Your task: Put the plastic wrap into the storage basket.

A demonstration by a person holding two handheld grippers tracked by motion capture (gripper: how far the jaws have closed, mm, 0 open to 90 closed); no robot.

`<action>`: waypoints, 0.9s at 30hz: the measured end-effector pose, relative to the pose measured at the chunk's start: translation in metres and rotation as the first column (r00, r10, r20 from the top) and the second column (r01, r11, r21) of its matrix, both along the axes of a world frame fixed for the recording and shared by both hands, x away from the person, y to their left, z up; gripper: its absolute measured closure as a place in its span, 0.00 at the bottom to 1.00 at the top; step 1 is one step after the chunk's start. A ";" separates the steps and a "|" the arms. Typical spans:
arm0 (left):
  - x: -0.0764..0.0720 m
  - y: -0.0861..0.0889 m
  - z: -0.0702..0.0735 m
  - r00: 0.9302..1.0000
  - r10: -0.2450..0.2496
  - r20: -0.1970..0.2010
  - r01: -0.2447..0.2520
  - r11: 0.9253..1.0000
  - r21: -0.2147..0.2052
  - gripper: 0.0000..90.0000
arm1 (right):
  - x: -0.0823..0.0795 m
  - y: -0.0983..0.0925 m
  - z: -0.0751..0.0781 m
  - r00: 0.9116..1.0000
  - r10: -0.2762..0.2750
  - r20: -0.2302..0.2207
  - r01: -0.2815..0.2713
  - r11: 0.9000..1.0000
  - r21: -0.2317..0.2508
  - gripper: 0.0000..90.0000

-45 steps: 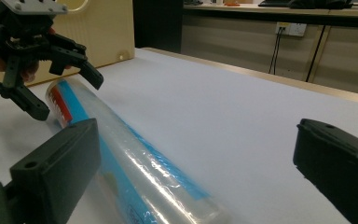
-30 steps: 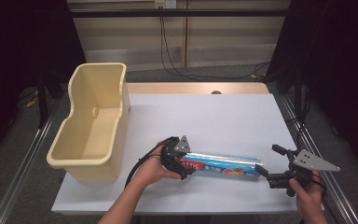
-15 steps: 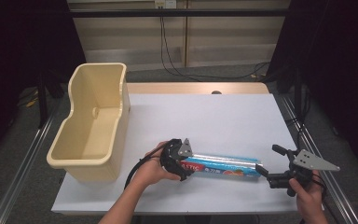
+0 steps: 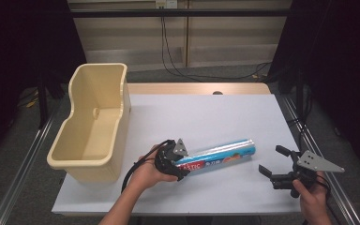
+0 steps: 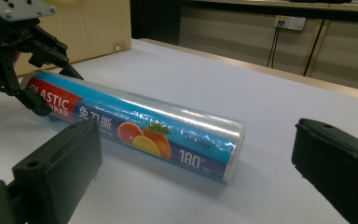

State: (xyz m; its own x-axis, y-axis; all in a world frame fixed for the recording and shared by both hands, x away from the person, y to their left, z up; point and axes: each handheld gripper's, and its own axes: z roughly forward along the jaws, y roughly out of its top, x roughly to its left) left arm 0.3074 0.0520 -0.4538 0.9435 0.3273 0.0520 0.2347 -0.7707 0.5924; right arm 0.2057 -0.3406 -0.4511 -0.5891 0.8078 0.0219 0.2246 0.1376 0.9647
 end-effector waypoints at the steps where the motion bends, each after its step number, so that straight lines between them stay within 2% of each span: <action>1: -0.002 0.002 0.000 1.000 0.014 0.000 -0.014 1.000 -0.002 0.32 | 0.000 0.000 0.000 1.000 -0.003 0.000 0.003 1.000 -0.002 0.01; 4: -0.004 0.011 -0.001 0.997 0.069 -0.037 -0.070 0.997 -0.029 0.33 | 0.000 -0.001 -0.001 1.000 -0.006 0.002 0.006 1.000 0.003 0.01; 6: -0.007 0.018 -0.001 0.991 0.118 -0.062 -0.121 0.991 -0.050 0.33 | 0.000 -0.001 0.000 1.000 -0.006 0.003 0.006 1.000 0.002 0.01; 8: -0.009 0.026 -0.001 0.986 0.150 -0.079 -0.154 0.987 -0.051 0.34 | 0.000 0.000 -0.001 1.000 -0.002 0.000 0.002 1.000 0.000 0.01; 10: -0.011 0.034 -0.002 0.974 0.201 -0.103 -0.209 0.976 -0.068 0.34 | 0.000 0.000 -0.001 1.000 -0.004 0.000 0.004 1.000 0.000 0.01; 12: -0.014 0.042 -0.003 0.963 0.246 -0.110 -0.256 0.962 -0.093 0.34 | 0.000 0.001 -0.001 1.000 -0.011 0.001 0.011 1.000 0.000 0.01; 13: -0.015 0.047 -0.005 0.957 0.262 -0.122 -0.276 0.955 -0.111 0.34 | 0.000 0.000 -0.001 1.000 -0.011 0.001 0.011 1.000 0.002 0.01; 15: -0.018 0.057 -0.006 0.941 0.303 -0.151 -0.324 0.936 -0.140 0.34 | 0.000 0.000 -0.001 1.000 -0.013 0.004 0.013 1.000 0.002 0.01; 16: -0.020 0.060 -0.007 0.931 0.326 -0.162 -0.350 0.926 -0.144 0.34 | 0.000 0.000 -0.001 1.000 -0.015 0.004 0.015 1.000 0.002 0.01; 17: -0.021 0.062 -0.006 0.929 0.335 -0.156 -0.356 0.924 -0.137 0.34 | 0.000 0.000 0.000 1.000 -0.016 0.003 0.016 1.000 0.007 0.01; 18: -0.023 0.063 -0.005 0.922 0.353 -0.159 -0.374 0.918 -0.133 0.34 | 0.000 0.000 0.000 1.000 -0.016 0.003 0.016 1.000 0.007 0.01; 19: -0.025 0.064 -0.005 0.918 0.366 -0.152 -0.386 0.913 -0.130 0.34 | 0.001 0.000 -0.001 1.000 -0.015 0.003 0.015 1.000 0.008 0.01; 20: -0.027 0.066 -0.005 0.912 0.378 -0.159 -0.399 0.908 -0.131 0.34 | 0.001 0.000 -0.001 1.000 -0.015 0.003 0.015 1.000 0.008 0.01; 21: -0.028 0.068 -0.006 0.903 0.392 -0.173 -0.417 0.898 -0.143 0.34 | 0.001 0.000 -0.001 1.000 -0.015 0.004 0.015 1.000 0.010 0.01; 23: -0.028 0.069 -0.006 0.901 0.396 -0.179 -0.422 0.895 -0.144 0.34 | 0.001 0.001 -0.001 1.000 -0.007 0.005 0.007 1.000 0.018 0.02; 25: -0.028 0.067 -0.005 0.900 0.400 -0.174 -0.424 0.896 -0.132 0.34 | 0.002 0.001 0.000 1.000 -0.006 0.010 0.006 1.000 0.018 0.02; 26: -0.027 0.066 -0.004 0.903 0.395 -0.170 -0.416 0.901 -0.118 0.34 | 0.002 0.000 0.000 1.000 -0.007 0.010 0.006 1.000 0.017 0.02; 27: -0.027 0.066 -0.003 0.899 0.401 -0.176 -0.423 0.898 -0.116 0.34 | 0.002 0.000 0.000 1.000 -0.008 0.011 0.008 1.000 0.023 0.02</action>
State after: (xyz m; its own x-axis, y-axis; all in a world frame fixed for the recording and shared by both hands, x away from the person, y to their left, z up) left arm 0.2802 0.1176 -0.4571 0.7155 0.6817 -0.1530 0.6033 -0.4924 0.6274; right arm 0.2077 -0.3405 -0.4510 -0.5831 0.8117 0.0337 0.2146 0.1139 0.9700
